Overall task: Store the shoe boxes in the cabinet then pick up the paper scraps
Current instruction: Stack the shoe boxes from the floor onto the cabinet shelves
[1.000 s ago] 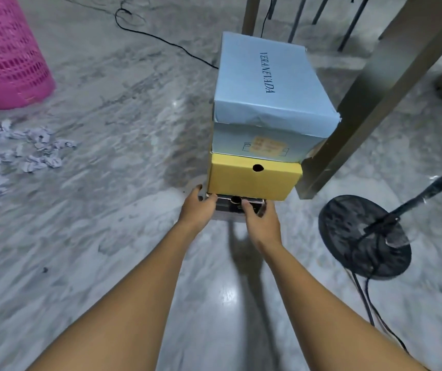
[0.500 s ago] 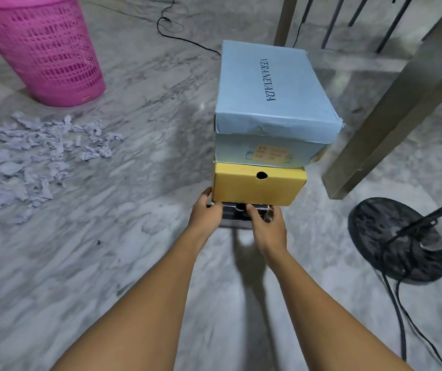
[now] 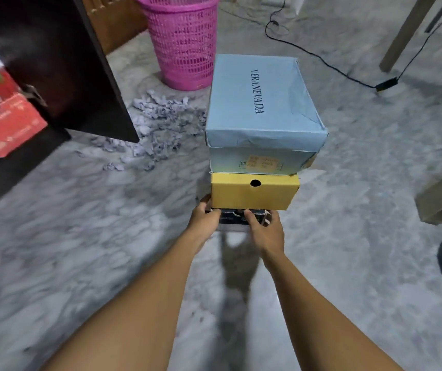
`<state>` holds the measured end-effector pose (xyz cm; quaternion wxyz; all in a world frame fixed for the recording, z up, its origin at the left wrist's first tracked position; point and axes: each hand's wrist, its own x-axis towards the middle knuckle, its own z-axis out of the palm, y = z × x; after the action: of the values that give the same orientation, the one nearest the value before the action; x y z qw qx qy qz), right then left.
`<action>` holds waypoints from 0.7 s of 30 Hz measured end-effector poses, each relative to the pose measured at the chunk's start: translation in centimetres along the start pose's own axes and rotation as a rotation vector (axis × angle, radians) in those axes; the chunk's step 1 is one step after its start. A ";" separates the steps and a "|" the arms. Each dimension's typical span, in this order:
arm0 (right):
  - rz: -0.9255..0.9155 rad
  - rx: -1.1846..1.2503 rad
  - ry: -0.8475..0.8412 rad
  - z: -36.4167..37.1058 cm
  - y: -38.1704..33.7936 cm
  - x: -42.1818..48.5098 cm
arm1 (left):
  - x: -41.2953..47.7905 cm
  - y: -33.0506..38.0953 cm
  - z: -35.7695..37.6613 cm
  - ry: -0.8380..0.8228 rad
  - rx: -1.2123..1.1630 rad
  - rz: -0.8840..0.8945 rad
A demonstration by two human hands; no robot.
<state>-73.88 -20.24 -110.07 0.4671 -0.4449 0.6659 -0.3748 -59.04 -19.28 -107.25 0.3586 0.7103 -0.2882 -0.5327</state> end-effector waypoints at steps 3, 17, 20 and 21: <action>-0.031 -0.009 -0.072 2.8 -0.5 -1.4 | -0.8 -1.3 -3.4 0.065 -0.050 -0.009; -0.073 0.093 -0.124 8.1 -0.6 -3.6 | -1.2 -3.6 -7.8 0.201 -0.104 0.039; -0.078 0.083 -0.144 7.5 -0.8 -3.3 | -1.9 -2.7 -8.1 0.180 -0.034 0.059; -0.071 0.081 -0.143 7.2 -0.8 -3.2 | -2.0 -2.4 -8.3 0.176 0.000 0.068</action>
<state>-66.30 -18.10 -110.42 0.5173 -0.4746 0.5991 -0.3849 -51.54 -14.62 -106.63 0.4005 0.7441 -0.2794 -0.4559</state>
